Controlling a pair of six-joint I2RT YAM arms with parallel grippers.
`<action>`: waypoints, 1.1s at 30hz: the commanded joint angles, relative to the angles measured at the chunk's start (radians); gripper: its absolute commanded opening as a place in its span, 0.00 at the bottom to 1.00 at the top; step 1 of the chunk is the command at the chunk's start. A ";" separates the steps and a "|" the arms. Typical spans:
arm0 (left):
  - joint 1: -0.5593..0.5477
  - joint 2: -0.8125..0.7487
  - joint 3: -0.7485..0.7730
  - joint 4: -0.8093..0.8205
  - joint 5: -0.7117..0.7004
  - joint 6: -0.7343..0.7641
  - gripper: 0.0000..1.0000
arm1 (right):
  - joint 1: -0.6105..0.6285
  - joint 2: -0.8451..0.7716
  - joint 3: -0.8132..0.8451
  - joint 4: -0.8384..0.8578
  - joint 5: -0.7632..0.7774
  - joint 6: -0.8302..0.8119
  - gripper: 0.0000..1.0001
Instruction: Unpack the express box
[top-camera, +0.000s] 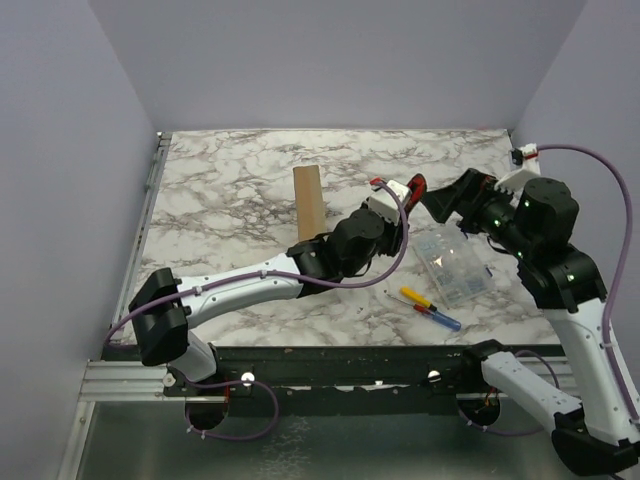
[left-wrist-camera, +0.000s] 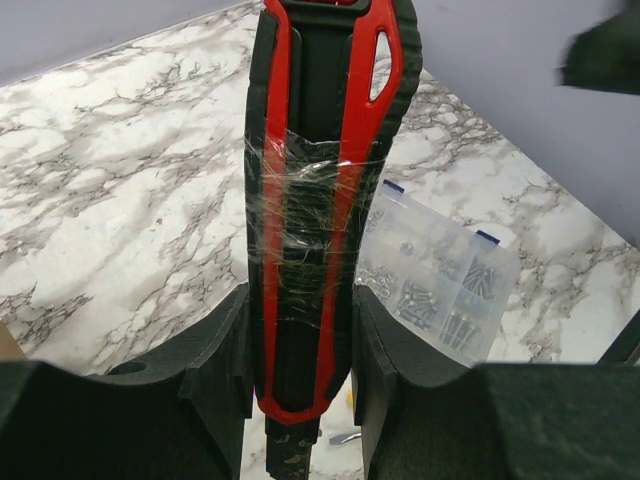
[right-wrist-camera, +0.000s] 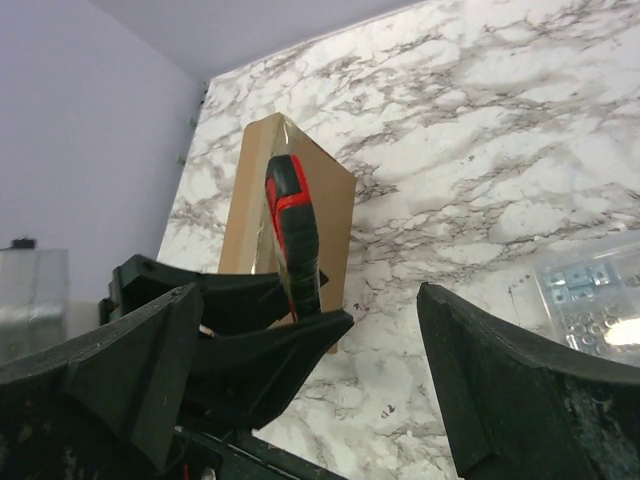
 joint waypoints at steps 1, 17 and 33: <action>-0.007 -0.078 0.006 -0.001 0.064 0.012 0.00 | 0.001 0.073 -0.019 0.152 -0.155 -0.009 0.99; -0.004 -0.152 0.035 -0.089 0.150 -0.035 0.50 | 0.000 0.173 -0.156 0.475 -0.492 -0.061 0.03; 0.231 -0.379 -0.250 0.222 0.903 -0.427 0.81 | 0.001 0.091 -0.278 0.949 -0.890 0.120 0.01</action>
